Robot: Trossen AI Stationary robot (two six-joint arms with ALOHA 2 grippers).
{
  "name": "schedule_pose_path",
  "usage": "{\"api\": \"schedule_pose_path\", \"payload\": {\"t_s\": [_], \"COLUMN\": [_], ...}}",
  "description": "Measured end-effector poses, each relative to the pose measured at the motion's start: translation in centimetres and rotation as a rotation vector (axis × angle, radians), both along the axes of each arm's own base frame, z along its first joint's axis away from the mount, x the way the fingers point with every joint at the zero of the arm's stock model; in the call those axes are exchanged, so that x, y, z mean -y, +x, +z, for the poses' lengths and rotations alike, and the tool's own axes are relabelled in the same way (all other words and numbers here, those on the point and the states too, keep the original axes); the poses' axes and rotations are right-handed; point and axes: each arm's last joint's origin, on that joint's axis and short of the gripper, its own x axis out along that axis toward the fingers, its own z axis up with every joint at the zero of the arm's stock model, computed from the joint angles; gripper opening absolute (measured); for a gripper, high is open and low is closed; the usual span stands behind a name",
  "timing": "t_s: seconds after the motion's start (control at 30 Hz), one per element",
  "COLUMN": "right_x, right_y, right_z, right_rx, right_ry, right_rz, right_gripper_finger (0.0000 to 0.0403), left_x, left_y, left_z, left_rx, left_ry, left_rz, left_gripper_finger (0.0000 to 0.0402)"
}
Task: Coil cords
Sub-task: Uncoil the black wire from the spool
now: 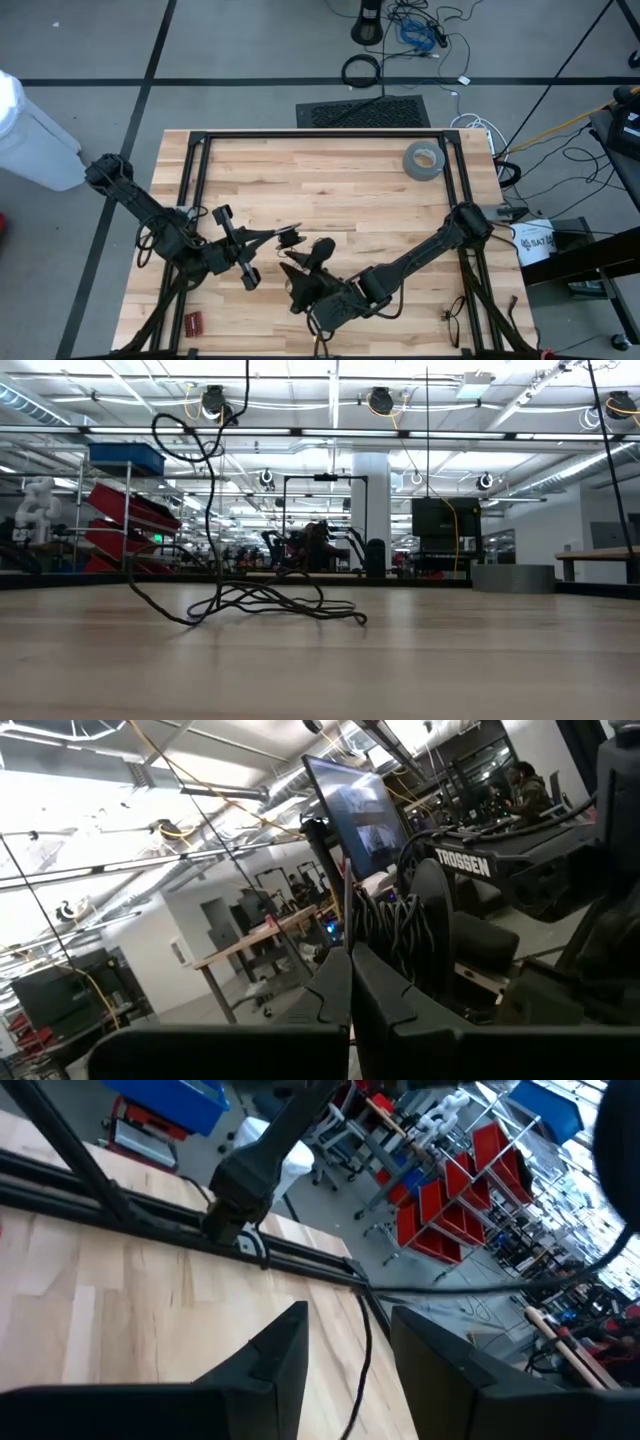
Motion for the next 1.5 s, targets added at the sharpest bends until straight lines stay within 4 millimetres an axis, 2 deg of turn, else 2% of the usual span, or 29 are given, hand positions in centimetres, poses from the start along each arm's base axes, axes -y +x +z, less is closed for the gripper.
{"api": "schedule_pose_path", "payload": {"t_s": [0.33, 0.73, 0.83, 0.97, 1.27, 1.37, 1.5], "right_x": [-0.3, -0.6, -0.4, -0.5, -0.5, -0.5, -0.5], "right_y": [0.1, 0.0, 0.1, 0.3, 0.3, 0.3, 0.3], "right_z": [0.6, 1.0, 1.0, 1.1, 1.2, 1.2, 1.2], "right_rx": [0.043, 0.067, 0.069, 0.082, 0.092, 0.093, 0.095], "right_ry": [0.009, 0.006, 0.012, 0.043, 0.046, 0.043, 0.041], "right_rz": [0.015, 0.026, 0.033, 0.066, 0.069, 0.07, 0.065], "right_gripper_finger": [0.012, 0.0018, 0.0005, 0.0023, 0.0125, 0.0137, 0.013], "left_x": [0.0, 0.0, 0.0, 0.0, 0.0, 0.0, 0.0], "left_y": [0.0, 0.0, 0.0, 0.0, 0.0, 0.0, 0.0], "left_z": [0.0, 0.0, 0.0, 0.0, 0.0, 0.0, 0.0], "left_rx": [0.0, 0.001, 0.001, 0.001, 0.001, 0.001, 0.001], "left_ry": [0.0, -0.001, -0.001, -0.001, -0.001, -0.001, -0.001], "left_rz": [0.0, 0.0, -0.001, -0.001, -0.001, -0.002, -0.002], "left_gripper_finger": [0.0, 0.0, 0.0, 0.0, 0.0, 0.0, 0.0]}}
